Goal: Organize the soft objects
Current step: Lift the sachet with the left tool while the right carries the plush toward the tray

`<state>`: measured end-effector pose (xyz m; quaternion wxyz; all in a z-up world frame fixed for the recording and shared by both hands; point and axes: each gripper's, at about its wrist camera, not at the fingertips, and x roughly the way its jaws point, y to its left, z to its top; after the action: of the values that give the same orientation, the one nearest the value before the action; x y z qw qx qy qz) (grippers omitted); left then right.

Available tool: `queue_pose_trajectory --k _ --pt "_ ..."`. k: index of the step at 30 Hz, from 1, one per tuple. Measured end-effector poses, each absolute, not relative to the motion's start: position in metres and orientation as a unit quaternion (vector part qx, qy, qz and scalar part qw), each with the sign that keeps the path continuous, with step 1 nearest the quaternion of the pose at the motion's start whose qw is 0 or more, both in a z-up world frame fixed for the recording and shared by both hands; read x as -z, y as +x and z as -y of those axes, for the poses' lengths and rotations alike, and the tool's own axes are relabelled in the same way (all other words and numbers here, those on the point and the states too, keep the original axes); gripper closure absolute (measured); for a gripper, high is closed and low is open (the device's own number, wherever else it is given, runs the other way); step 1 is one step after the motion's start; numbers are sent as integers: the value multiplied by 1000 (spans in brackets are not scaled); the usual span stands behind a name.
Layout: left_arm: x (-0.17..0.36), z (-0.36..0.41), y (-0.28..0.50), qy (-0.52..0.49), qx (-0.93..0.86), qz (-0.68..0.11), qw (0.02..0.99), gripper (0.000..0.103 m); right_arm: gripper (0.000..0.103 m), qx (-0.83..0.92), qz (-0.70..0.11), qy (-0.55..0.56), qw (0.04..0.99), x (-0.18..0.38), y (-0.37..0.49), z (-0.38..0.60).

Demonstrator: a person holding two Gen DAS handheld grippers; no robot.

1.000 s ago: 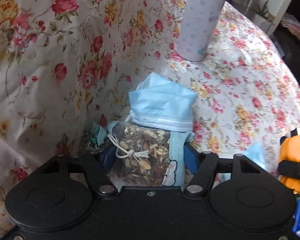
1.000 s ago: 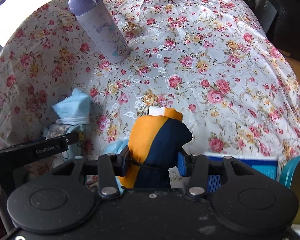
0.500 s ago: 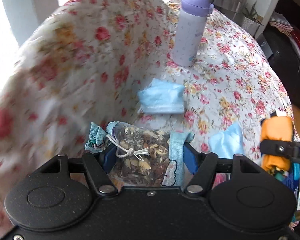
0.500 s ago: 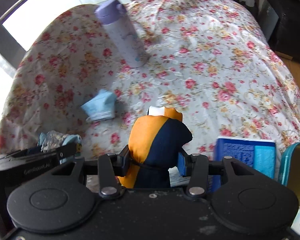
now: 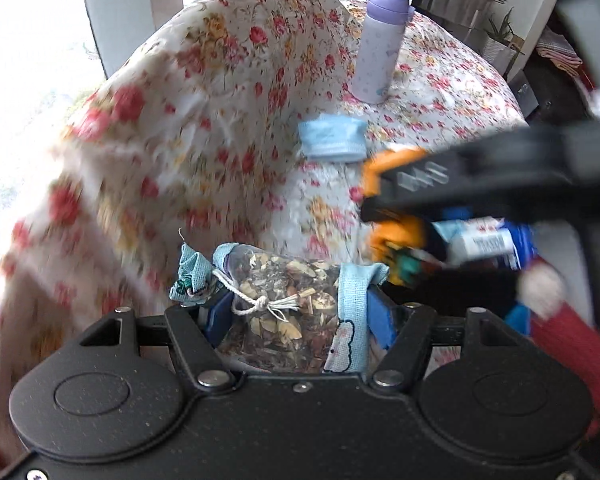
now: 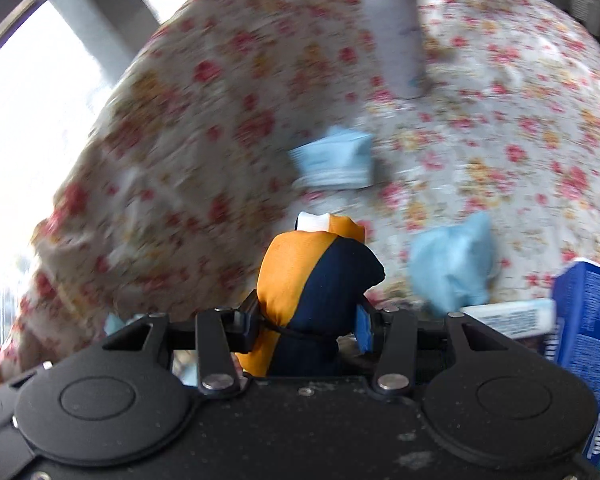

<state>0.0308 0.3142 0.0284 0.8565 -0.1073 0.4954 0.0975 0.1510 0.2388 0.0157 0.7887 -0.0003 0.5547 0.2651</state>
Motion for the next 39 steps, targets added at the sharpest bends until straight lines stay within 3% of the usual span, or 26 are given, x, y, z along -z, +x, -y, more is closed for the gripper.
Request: queue_pose_trajectory --k 14,39 --pt "-41 -265 -1 -67 -61 -509 856 41 58 -340 -595 -48 726 0 108 -222" --pt "-8 -132 -4 20 55 -557 829 41 58 -146 -607 130 771 25 29 50"
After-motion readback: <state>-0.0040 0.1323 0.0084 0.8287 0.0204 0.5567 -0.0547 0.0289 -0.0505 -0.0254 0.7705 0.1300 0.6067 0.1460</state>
